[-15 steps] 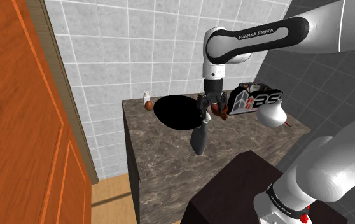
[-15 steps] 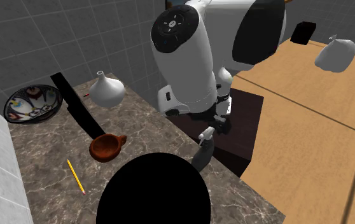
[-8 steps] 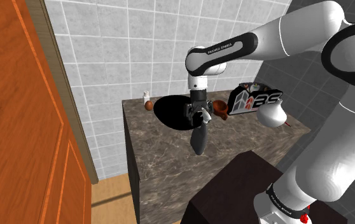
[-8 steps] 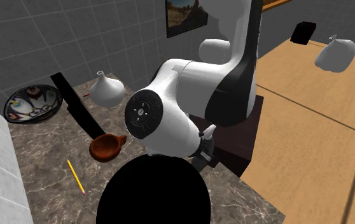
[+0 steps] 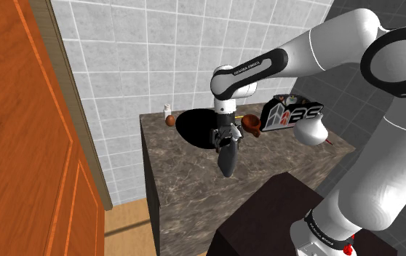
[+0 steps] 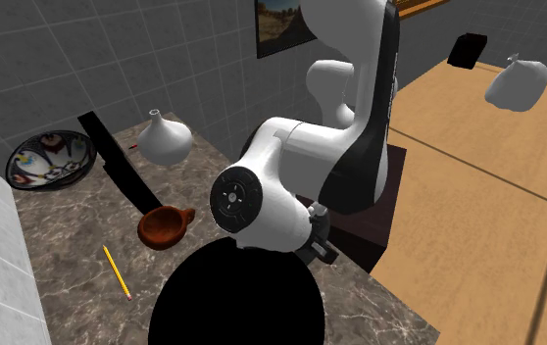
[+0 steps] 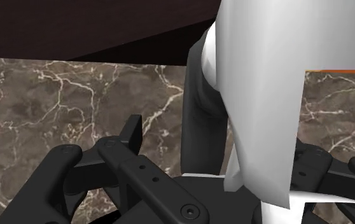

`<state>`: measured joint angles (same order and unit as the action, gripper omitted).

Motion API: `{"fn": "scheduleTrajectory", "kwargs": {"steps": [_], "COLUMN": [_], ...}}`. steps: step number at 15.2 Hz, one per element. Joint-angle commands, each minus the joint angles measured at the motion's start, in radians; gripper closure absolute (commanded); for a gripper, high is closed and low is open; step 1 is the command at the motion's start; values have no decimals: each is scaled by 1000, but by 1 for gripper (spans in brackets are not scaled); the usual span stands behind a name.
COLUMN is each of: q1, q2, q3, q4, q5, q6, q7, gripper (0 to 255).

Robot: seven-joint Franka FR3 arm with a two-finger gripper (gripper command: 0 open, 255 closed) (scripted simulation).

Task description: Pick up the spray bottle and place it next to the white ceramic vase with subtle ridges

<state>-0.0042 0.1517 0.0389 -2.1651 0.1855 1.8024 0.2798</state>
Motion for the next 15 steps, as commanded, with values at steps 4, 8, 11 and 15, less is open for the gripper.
{"fn": "scheduleTrajectory", "kwargs": {"steps": [4, 8, 11, 15], "q1": [1, 1, 1, 1], "q2": [-5, -5, -5, -5], "q3": [1, 1, 0, 0], "q4": [-12, -12, -12, -12], "q5": [1, 1, 1, 1], "q6": [7, 7, 7, 7], "q7": [-1, -1, -1, -1], "gripper": [0, 255, 255, 255]}}
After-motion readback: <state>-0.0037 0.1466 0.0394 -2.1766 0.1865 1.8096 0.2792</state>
